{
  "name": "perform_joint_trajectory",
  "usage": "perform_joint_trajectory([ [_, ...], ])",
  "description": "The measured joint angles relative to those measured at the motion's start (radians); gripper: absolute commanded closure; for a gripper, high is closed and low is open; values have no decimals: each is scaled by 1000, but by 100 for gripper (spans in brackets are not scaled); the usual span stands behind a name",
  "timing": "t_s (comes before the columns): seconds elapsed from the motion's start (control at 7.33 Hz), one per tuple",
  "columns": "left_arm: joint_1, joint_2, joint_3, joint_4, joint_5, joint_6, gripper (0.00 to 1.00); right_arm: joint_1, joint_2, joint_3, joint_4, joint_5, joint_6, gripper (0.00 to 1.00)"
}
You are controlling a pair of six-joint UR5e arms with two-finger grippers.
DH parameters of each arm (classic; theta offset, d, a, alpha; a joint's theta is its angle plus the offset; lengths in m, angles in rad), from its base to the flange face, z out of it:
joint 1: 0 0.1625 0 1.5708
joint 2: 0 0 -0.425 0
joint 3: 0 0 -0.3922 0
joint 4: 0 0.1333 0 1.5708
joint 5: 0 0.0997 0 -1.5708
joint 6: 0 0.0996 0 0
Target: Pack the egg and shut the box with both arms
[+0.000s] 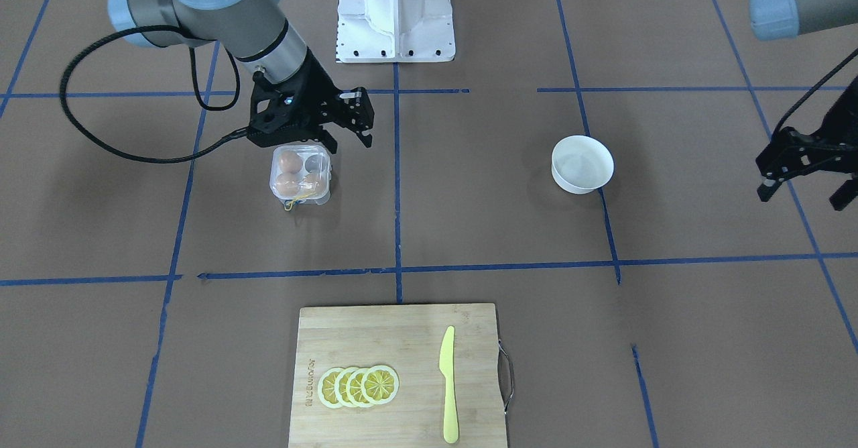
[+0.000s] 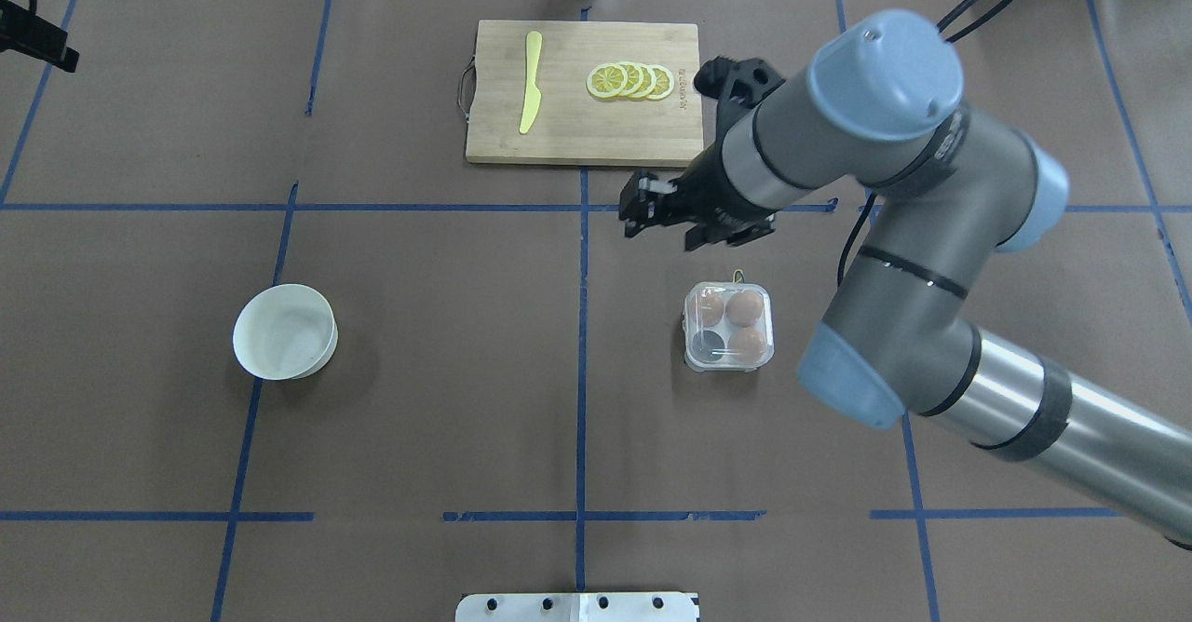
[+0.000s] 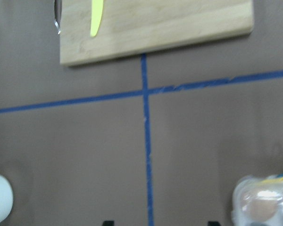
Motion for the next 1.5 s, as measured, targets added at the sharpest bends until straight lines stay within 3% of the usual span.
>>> perform_joint_trajectory([
  [0.27, -91, 20, 57, 10, -10, 152, 0, 200, -64, 27, -176, 85, -315, 0],
  [0.55, -163, 73, 87, 18, -52, 290, 0, 450, -186, -14, -310, 176, -820, 0],
  [0.82, -209, 132, 103, 19, -65, 398, 0, 641, -343, -59, -368, 222, -1202, 0],
  [1.09, -269, 183, 145, 18, -69, 530, 0, 781, -460, -117, -372, 251, -1417, 0],
  [1.5, -311, 240, 233, -52, -118, 570, 0, 828, -519, -176, -358, 251, -1477, 0],
])
